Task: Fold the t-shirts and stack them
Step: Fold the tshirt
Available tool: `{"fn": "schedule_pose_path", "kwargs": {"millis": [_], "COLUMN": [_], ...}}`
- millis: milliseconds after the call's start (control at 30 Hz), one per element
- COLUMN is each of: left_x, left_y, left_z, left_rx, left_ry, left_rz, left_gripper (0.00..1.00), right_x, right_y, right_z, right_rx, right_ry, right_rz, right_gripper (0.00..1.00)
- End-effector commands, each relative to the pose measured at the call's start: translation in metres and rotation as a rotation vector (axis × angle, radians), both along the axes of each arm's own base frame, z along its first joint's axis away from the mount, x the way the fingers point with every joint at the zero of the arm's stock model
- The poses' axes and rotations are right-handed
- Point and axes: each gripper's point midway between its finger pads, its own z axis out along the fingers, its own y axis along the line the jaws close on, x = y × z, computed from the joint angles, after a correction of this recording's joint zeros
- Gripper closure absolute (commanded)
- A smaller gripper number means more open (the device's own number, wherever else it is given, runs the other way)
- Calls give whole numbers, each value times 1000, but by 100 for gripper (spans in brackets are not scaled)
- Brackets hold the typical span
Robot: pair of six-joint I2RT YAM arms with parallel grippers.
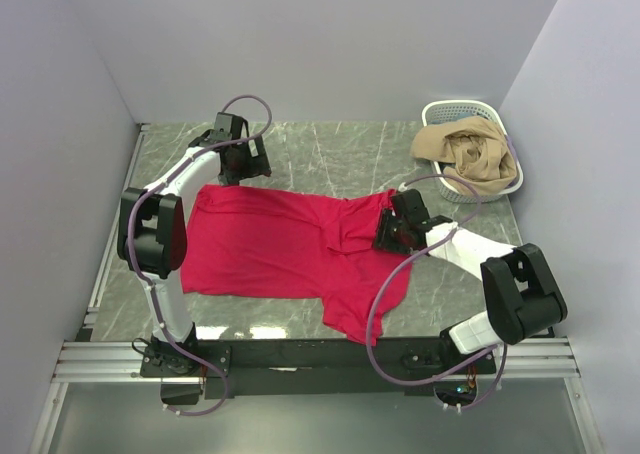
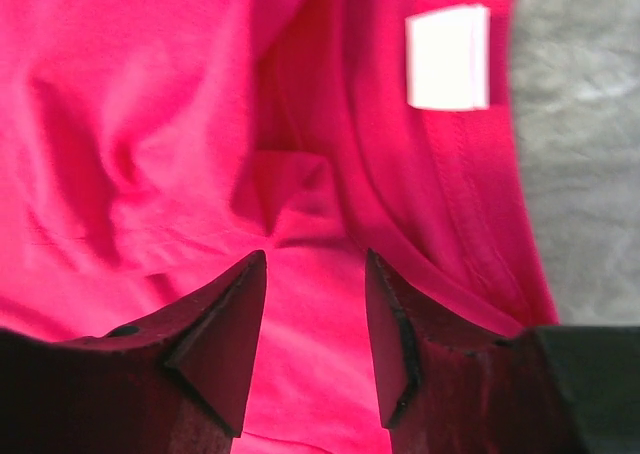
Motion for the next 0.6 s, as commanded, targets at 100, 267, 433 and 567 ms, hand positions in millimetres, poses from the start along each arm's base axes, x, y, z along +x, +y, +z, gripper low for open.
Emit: {"fn": "schedule_pose_path", "kwargs": {"millis": [100,267,433,567], "left_x": [6,8,9,9], "left_y": [-6,-5,-6,-5], "left_z": [11,11,10,8], "left_rx": [3,11,9,15], "left_ry": [-35,-33,-30,-25], "left_rz": [-22,-20,-22,-21], "left_gripper": [1,1,1,1], "right_x": [22,27,30,32], "right_y": [16,14,7,5], "right_z": [5,-1,-3,-4], "right_rx": [97,90,53,40], "right_ry": [-71,-60,-53,-50], "right_rz": [13,6,-10,-9], "right_gripper": [52,57,61,80]}}
